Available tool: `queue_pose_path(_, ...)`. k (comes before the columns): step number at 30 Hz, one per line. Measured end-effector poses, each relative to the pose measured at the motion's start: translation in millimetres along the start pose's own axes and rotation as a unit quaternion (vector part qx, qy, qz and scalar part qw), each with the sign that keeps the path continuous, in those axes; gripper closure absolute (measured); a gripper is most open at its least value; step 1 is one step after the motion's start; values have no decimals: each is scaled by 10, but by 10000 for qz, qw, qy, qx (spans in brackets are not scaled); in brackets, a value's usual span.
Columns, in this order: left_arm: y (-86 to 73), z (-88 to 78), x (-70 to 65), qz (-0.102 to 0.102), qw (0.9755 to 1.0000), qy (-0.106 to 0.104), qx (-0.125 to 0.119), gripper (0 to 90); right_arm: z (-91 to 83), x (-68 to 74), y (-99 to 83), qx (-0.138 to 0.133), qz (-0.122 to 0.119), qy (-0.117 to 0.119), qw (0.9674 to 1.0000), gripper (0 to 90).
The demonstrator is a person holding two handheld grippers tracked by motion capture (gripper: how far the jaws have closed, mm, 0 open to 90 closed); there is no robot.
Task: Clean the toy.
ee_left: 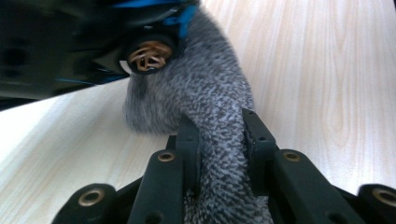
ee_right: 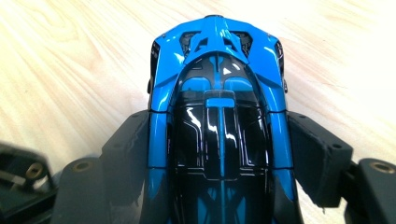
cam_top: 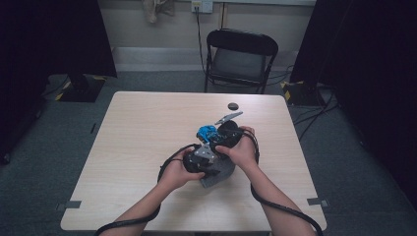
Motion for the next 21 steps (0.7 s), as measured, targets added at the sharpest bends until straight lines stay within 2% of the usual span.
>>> queue_pose_path(3, -35, -3, 5, -87, 10000, -2, 8, 728, 5, -20, 5, -19, 37, -1, 10000, 286)
queue_pose_path(6, -116, -53, 81, -55, 9998, 111, 162, 728, 0, -24, 3, -12, 53, 28, 10000, 286)
queue_pose_path(10, -227, -187, 291, -371, 9982, 417, 239, 728, -60, 5, 32, -27, -7, 58, 10000, 286)
queue_pose_path(12, -296, -258, 424, -605, 9957, 655, 234, 728, -98, 32, 50, -53, -40, 61, 10000, 286)
queue_pose_path(14, -359, -334, 542, -753, 9930, 856, 308, 728, -129, 68, 59, -43, -104, 83, 9999, 286)
queue_pose_path(18, -411, -447, 736, -1033, 9865, 1236, 280, 727, -166, 151, 49, -32, -207, 145, 9997, 286)
queue_pose_path(21, -416, -479, 810, -1178, 9837, 1331, 269, 726, -175, 201, 17, 3, -252, 194, 9995, 286)
Point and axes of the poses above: each handheld gripper's, and its own axes: z roughly forward along the jaws, y roughly out of its top, x roughly to its left, the point moved 3 cm from there along z, roughly forward along the jaws, and after that the axes turned 9 degrees about y, right-handed, at the moved point
